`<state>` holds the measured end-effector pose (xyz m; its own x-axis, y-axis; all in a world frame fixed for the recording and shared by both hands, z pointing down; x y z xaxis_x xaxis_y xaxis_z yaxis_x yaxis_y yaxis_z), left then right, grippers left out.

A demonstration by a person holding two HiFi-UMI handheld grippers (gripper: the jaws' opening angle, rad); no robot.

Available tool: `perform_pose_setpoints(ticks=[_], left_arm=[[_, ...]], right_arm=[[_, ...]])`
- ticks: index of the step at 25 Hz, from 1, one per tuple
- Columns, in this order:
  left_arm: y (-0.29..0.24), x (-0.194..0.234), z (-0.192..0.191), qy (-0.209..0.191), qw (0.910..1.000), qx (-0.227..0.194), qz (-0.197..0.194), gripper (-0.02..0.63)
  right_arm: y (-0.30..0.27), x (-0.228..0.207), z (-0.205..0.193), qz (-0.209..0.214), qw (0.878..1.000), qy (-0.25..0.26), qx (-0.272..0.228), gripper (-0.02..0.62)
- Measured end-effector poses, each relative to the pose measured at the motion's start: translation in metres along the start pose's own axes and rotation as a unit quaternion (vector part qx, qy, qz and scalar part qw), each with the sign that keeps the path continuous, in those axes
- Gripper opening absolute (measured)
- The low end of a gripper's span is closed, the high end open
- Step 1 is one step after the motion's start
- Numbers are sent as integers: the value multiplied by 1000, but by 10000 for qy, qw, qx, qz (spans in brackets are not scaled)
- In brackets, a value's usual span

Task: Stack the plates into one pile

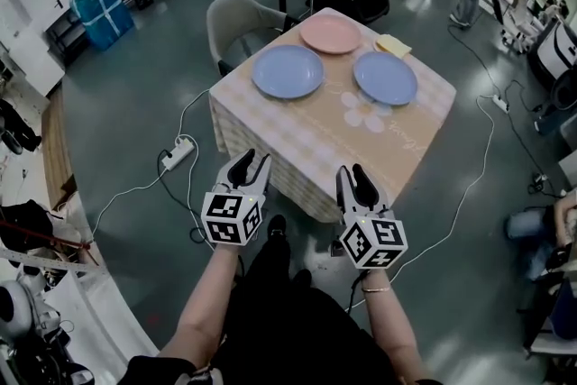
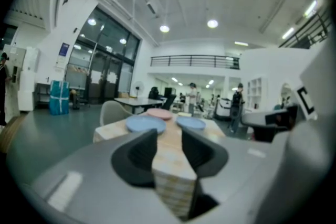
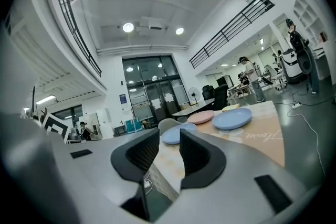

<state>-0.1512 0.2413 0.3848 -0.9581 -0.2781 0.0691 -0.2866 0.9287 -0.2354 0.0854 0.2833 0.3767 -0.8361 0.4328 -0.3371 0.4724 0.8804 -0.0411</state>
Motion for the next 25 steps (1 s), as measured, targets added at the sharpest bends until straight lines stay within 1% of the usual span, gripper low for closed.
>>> perform_pose_setpoints(ticks=[4, 9, 16, 19, 25], left_arm=[[-17, 16, 0, 89, 9999, 46, 126, 153], [-55, 42, 3, 224, 9994, 132, 214, 164], [-129, 81, 11, 377, 9989, 248, 158, 164], [-160, 98, 13, 378, 9986, 353, 109, 166], [-217, 131, 18, 407, 9981, 467, 47, 169]], right_arm=[[-22, -7, 0, 2, 10000, -32, 48, 103], [-62, -19, -1, -32, 9998, -80, 169, 106], [-139, -44, -1, -168, 9992, -134, 323, 107], [-175, -51, -1, -228, 9988, -152, 415, 107], [-235, -71, 0, -506, 9972, -237, 502, 109]])
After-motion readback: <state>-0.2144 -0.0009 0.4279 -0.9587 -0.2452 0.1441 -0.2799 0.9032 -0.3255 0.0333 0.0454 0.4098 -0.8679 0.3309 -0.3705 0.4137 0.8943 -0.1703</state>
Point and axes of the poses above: the fingertips, and each gripper's own axes: y backward along the fingers, x to its left, z out of its top, the point moved 7 cm from there along y, backward along the fingers, and after that the axes turned 9 degrees about z, right-handed, at the moved point
